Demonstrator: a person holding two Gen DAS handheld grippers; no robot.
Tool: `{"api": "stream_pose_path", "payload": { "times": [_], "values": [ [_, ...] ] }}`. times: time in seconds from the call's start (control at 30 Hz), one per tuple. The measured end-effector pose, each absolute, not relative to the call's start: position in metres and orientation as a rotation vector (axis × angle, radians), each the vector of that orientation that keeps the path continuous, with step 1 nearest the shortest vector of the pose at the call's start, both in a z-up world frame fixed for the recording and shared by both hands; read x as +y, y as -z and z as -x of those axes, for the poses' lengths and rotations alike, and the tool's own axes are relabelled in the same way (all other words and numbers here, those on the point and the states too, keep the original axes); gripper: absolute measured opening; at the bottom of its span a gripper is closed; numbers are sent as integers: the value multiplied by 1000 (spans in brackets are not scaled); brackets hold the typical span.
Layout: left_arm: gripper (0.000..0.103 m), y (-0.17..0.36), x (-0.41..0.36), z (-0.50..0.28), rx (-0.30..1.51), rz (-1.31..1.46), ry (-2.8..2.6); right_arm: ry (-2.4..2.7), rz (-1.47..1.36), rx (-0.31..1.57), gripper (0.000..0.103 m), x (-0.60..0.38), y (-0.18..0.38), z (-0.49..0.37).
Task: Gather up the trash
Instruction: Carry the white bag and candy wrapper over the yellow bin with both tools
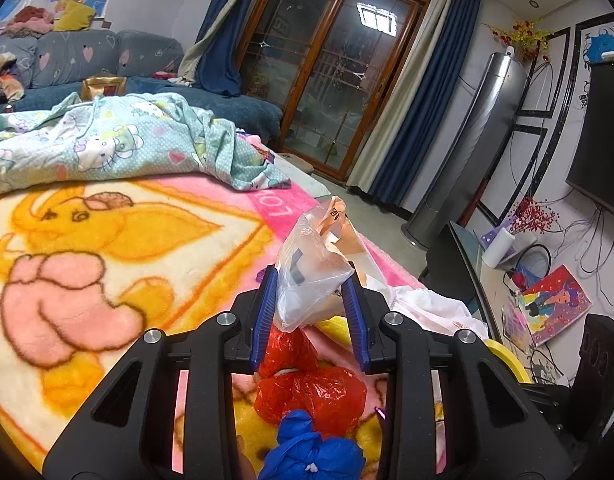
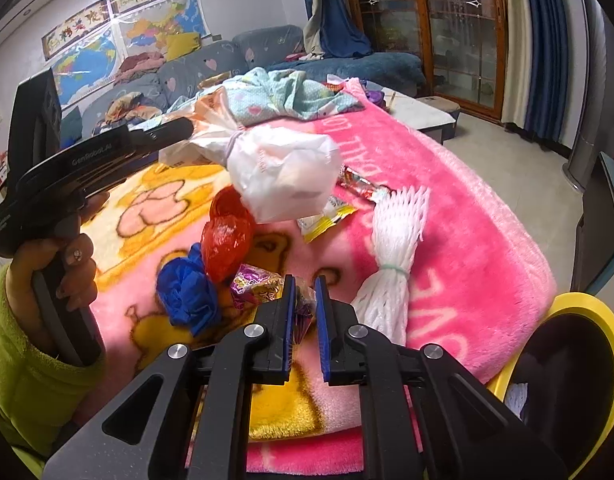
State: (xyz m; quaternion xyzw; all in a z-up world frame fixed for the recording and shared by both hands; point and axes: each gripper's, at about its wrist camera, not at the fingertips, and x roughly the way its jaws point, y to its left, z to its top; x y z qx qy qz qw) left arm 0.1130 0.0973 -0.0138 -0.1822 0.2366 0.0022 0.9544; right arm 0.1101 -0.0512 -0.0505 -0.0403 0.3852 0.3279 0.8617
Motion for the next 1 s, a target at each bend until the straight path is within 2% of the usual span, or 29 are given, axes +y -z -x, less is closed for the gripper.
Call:
{"api": "stream_pose_path", "payload": {
  "times": [1.0],
  "values": [
    [24, -17, 57, -93, 422, 313, 111, -514, 3, 730, 10, -108, 13, -121]
  ]
}}
